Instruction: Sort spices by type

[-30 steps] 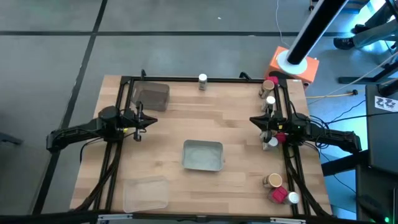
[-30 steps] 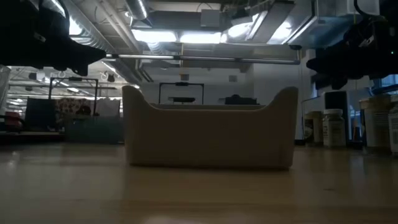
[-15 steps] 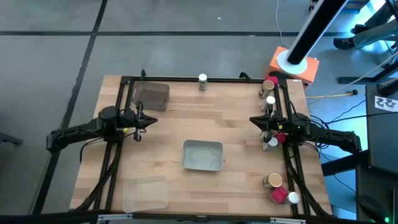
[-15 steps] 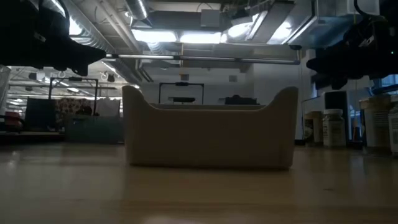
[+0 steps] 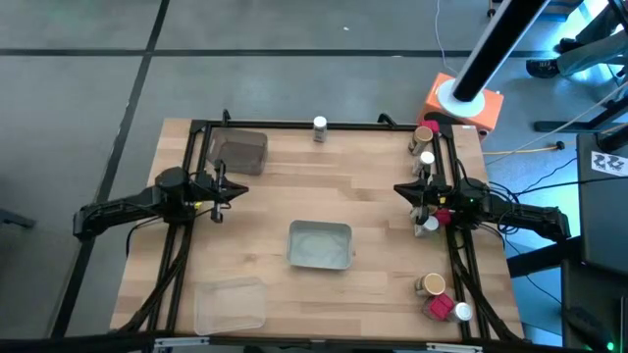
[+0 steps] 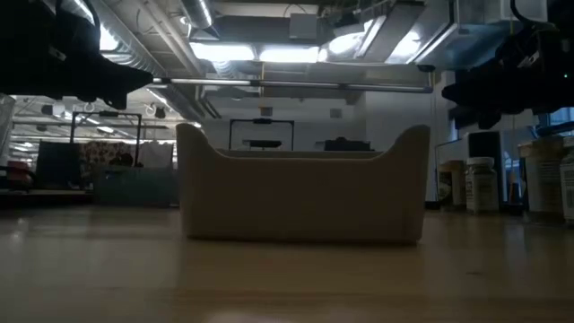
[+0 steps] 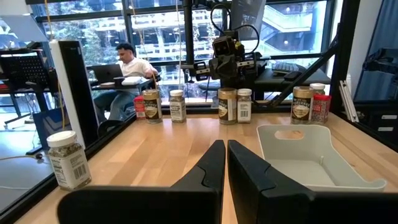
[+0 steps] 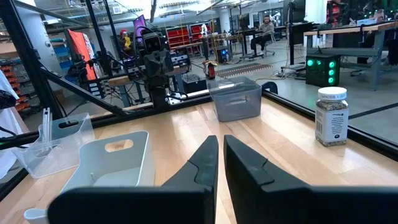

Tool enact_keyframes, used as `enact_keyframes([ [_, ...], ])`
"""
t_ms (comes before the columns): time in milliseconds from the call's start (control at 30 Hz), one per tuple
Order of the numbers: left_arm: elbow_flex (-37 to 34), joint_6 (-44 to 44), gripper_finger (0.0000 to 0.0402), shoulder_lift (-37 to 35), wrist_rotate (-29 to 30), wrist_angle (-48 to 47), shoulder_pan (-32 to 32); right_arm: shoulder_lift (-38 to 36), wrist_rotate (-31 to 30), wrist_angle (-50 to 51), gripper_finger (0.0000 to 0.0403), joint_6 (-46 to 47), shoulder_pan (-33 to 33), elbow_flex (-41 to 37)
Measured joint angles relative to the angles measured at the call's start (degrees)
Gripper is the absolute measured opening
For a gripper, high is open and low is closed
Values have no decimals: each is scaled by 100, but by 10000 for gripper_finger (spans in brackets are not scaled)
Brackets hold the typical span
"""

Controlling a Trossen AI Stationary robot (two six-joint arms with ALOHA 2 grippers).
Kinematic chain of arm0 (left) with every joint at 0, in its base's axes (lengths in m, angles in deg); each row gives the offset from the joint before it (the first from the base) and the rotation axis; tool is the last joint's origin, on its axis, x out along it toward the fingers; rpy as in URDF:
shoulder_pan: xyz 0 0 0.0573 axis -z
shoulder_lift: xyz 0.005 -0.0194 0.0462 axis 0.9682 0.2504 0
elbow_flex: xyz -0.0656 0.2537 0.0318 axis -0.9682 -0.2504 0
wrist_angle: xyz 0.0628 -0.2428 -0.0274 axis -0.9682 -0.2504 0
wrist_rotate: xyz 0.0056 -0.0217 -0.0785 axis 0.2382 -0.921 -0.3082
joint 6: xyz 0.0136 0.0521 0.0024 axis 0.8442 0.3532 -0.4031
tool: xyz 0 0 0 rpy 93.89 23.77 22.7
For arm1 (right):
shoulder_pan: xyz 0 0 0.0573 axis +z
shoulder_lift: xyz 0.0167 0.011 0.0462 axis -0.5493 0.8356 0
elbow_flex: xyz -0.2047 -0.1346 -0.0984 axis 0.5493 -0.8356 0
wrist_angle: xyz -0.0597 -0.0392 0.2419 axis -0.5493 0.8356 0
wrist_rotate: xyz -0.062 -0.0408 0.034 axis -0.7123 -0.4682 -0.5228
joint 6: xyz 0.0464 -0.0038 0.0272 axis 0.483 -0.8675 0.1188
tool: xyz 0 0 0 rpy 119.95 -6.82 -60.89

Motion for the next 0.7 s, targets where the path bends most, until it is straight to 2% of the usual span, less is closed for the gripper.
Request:
enact_keyframes([
  [700, 0, -37, 11, 0, 0, 0, 2, 0, 0, 0, 28, 1, -2, 1],
])
